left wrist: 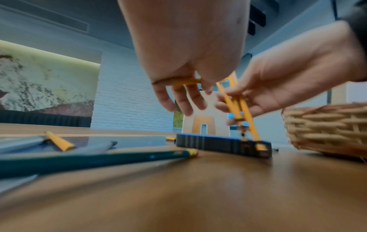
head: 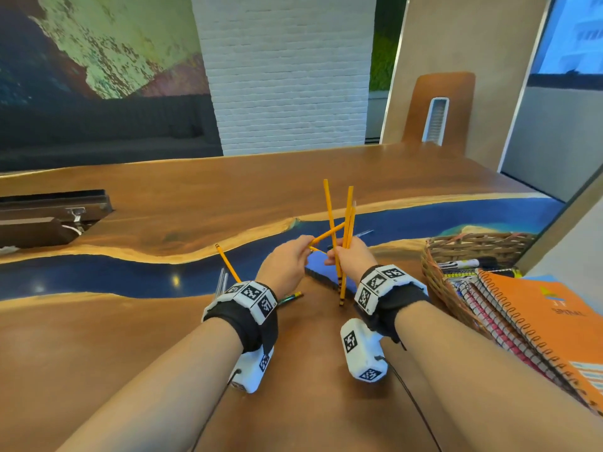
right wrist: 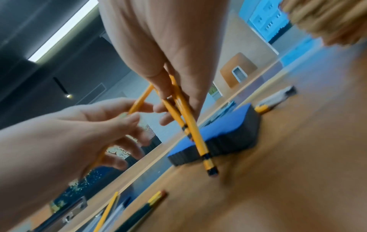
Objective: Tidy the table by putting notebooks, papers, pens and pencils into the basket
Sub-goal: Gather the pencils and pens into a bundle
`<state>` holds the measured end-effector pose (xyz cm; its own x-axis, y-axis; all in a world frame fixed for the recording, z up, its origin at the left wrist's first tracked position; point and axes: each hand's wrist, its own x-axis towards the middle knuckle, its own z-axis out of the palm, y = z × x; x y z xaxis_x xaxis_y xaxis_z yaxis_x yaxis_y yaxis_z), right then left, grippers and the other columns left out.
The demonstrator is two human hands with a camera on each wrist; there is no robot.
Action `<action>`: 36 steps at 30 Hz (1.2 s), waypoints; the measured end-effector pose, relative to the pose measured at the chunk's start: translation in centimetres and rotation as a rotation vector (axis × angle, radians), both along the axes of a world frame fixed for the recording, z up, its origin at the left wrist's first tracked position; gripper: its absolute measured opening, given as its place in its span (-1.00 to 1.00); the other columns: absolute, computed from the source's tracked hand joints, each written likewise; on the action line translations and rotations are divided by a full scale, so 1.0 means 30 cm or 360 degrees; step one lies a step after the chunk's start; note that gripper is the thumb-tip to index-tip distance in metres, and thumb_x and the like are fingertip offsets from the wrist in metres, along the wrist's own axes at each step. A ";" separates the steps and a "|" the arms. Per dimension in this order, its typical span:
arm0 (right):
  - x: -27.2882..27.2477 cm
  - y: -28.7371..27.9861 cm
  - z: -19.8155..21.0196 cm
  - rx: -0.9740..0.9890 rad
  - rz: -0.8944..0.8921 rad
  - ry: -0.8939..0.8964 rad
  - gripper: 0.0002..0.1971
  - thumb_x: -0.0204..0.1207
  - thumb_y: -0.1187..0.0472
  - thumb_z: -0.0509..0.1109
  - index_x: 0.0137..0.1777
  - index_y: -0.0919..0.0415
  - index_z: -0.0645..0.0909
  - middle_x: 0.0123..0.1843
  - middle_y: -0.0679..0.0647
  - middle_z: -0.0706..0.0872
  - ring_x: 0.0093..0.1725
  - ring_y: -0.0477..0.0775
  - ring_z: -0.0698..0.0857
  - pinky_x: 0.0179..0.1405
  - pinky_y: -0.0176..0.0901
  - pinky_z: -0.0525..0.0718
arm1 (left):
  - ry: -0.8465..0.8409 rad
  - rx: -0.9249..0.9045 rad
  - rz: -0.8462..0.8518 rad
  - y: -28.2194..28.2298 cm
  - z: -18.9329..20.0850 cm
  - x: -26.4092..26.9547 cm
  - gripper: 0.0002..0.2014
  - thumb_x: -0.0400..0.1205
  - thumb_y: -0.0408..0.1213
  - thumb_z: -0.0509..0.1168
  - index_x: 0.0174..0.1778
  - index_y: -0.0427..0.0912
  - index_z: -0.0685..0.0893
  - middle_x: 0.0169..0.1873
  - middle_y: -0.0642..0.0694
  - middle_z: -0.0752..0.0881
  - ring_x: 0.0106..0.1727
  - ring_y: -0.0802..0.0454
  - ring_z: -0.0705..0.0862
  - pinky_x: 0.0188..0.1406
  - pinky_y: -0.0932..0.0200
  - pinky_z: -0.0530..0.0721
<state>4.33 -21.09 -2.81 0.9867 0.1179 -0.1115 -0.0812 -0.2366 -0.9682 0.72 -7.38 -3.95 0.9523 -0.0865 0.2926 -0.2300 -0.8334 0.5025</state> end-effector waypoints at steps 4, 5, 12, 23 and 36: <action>-0.015 -0.107 0.032 0.0225 -0.0126 0.0071 -0.83 0.67 0.45 -0.02 0.10 0.26 0.36 -0.35 0.08 0.44 -0.46 -0.03 0.41 -0.55 -0.28 0.36 | -0.0263 0.0111 0.0302 0.056 0.074 0.034 -0.72 0.70 -0.42 0.11 0.20 -0.14 0.67 0.00 -0.15 0.64 0.19 -0.24 0.54 0.31 -0.16 0.38; -0.020 -0.132 0.040 0.0274 -0.0141 0.0075 -0.82 0.67 0.45 -0.02 0.09 0.26 0.38 -0.36 0.08 0.43 -0.48 -0.03 0.38 -0.60 -0.29 0.35 | -0.0301 0.0133 0.0350 0.064 0.095 0.036 -0.71 0.69 -0.45 0.12 0.15 -0.15 0.72 0.09 -0.16 0.64 0.30 -0.22 0.50 0.47 -0.20 0.20; -0.109 -0.193 0.087 0.0408 0.0048 -0.0013 -0.80 0.70 0.41 0.03 0.06 0.27 0.49 -0.30 0.11 0.52 -0.37 0.00 0.48 -0.39 -0.24 0.45 | -0.0504 0.0138 -0.0073 -0.091 0.176 -0.024 -0.66 0.61 -0.60 0.17 -0.13 -0.22 0.85 0.61 -0.18 0.26 0.68 -0.14 0.00 0.62 0.04 -0.06; -0.149 -0.198 0.123 0.0367 0.0029 -0.0021 -0.74 0.70 0.30 0.10 -0.22 0.21 0.50 -0.39 0.12 0.54 -0.37 0.09 0.58 -0.20 0.05 0.61 | -0.0386 -0.0408 0.0013 -0.356 0.210 -0.069 -0.75 0.56 -0.53 0.20 -0.08 -0.39 0.81 0.39 -0.30 0.56 0.36 -0.19 0.58 0.25 0.22 0.51; -0.118 -0.378 0.168 0.0017 -0.0107 -0.0224 -0.72 0.59 0.30 0.25 0.26 0.33 0.59 0.11 0.35 0.68 0.12 0.32 0.67 0.26 0.25 0.61 | 0.0310 -0.1418 -0.0467 -0.524 0.218 0.003 -0.78 0.71 -0.11 0.19 -0.03 -0.08 0.72 -0.16 -0.06 0.74 -0.15 0.03 0.63 -0.11 0.11 0.62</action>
